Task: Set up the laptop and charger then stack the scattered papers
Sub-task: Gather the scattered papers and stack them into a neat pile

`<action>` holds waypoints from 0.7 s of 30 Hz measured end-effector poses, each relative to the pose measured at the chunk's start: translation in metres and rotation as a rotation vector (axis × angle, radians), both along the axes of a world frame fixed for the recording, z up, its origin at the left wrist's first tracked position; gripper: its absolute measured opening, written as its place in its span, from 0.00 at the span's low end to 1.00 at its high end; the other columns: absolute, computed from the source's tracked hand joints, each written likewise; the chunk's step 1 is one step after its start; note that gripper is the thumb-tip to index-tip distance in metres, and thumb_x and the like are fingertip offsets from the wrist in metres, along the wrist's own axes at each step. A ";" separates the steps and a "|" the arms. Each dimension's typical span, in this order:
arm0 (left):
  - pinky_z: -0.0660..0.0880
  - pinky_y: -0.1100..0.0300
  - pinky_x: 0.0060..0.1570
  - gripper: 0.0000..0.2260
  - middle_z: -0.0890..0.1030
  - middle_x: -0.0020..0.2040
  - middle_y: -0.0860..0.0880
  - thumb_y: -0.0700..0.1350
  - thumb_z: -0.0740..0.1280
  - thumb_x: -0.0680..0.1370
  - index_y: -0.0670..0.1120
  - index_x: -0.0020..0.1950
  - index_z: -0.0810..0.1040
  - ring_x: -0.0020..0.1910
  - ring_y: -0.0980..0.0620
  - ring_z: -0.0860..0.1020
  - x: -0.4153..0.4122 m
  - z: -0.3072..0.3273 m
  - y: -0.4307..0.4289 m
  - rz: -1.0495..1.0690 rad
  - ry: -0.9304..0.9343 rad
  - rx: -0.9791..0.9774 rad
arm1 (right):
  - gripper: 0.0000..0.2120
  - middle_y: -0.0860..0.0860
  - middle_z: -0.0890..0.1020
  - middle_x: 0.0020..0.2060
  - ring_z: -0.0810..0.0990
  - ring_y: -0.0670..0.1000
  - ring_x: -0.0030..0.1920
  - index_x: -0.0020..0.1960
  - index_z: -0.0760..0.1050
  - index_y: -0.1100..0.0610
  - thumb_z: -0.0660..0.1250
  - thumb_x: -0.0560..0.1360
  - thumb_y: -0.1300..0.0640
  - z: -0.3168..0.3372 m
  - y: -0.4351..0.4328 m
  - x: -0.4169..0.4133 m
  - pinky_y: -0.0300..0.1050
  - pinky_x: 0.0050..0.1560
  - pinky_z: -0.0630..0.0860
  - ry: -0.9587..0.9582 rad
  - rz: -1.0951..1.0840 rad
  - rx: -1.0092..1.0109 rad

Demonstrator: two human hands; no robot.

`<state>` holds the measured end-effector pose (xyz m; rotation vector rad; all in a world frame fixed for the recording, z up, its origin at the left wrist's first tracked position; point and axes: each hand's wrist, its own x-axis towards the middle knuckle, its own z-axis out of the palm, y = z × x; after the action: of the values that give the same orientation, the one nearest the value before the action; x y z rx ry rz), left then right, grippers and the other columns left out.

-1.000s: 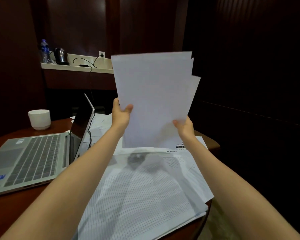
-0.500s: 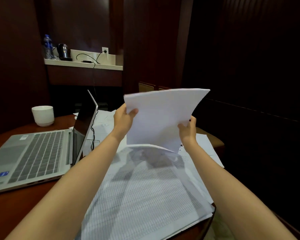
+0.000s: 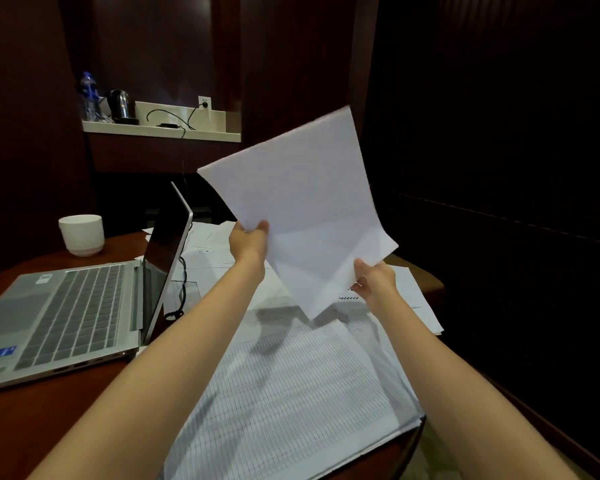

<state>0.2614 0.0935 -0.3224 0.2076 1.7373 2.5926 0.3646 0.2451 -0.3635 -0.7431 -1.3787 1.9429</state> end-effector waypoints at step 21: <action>0.54 0.47 0.71 0.22 0.66 0.72 0.46 0.44 0.56 0.82 0.52 0.75 0.57 0.72 0.44 0.62 0.026 0.001 -0.003 -0.051 1.101 -1.500 | 0.16 0.60 0.79 0.57 0.78 0.60 0.56 0.61 0.74 0.65 0.64 0.77 0.57 0.002 0.032 0.048 0.55 0.62 0.73 -0.509 0.290 0.478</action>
<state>0.2870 0.0907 -0.3215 1.5912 3.1403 0.3768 0.4122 0.2774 -0.3615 -0.8662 -2.2653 1.5688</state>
